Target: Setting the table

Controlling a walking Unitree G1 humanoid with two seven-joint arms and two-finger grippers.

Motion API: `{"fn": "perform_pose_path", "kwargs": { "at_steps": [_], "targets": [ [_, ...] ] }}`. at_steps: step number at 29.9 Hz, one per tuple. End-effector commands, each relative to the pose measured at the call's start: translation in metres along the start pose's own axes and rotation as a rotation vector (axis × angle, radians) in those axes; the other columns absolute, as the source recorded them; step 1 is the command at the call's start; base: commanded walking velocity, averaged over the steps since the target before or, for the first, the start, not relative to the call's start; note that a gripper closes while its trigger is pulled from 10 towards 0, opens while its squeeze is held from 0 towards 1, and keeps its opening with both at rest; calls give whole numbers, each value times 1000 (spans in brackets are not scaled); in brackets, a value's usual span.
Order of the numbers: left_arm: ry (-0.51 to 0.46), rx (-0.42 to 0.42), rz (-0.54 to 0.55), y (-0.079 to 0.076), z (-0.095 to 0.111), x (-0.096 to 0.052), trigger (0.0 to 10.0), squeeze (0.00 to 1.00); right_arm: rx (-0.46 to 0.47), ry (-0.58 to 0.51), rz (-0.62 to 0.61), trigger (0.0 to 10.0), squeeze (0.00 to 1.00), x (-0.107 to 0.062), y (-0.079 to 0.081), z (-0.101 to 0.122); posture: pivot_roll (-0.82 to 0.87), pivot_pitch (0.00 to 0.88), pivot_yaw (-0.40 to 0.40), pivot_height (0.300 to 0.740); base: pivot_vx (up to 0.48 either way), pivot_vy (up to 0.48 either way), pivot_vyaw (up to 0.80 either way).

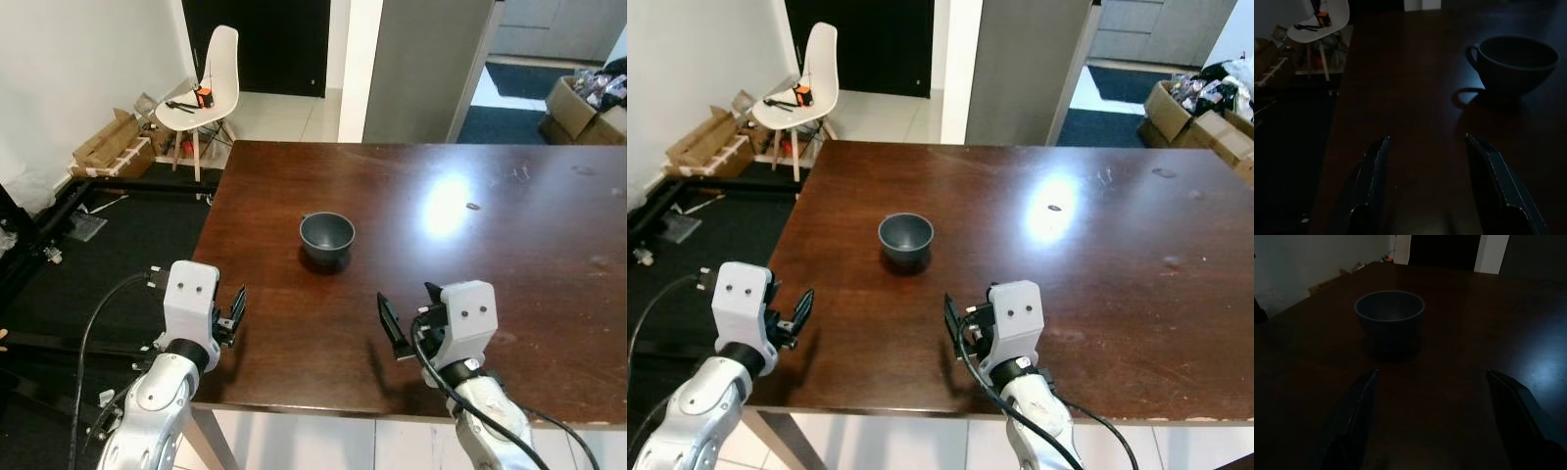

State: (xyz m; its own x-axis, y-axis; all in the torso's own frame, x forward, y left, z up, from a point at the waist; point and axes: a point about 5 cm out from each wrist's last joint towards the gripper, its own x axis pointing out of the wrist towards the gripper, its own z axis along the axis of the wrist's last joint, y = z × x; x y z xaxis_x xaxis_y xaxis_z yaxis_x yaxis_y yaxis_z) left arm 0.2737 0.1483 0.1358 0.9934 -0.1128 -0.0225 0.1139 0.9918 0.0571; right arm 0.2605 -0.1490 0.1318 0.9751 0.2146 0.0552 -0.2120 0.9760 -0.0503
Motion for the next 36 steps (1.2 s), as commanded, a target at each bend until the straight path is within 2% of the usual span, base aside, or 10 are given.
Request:
{"fn": "perform_pose_path", "kwargs": {
  "at_steps": [1,6,11,21,30,36],
  "targets": [
    [-8,-9,26,-1,-1,1,10000,0,4,15,14,10000,0,2,3,-5,-61,0,0,740,0,0,0],
    [-24,-19,59,-4,-2,1,10000,0,-5,24,41,10000,0,8,2,-4,-44,0,-40,740,0,0,0],
    [-41,-9,63,-1,1,0,10000,0,-3,7,35,10000,0,15,0,-1,-27,0,-32,740,0,0,0],
    [-55,8,41,-1,6,3,10000,0,26,5,12,10000,0,11,8,-5,-30,0,-4,740,0,0,0],
    [-64,3,29,-5,9,5,10000,0,22,-2,-3,10000,0,13,3,-3,-18,0,-3,740,0,0,0],
    [-65,7,30,-4,9,5,10000,0,25,-7,-1,10000,0,16,5,-3,1,0,2,740,0,0,0]
  ]
}}
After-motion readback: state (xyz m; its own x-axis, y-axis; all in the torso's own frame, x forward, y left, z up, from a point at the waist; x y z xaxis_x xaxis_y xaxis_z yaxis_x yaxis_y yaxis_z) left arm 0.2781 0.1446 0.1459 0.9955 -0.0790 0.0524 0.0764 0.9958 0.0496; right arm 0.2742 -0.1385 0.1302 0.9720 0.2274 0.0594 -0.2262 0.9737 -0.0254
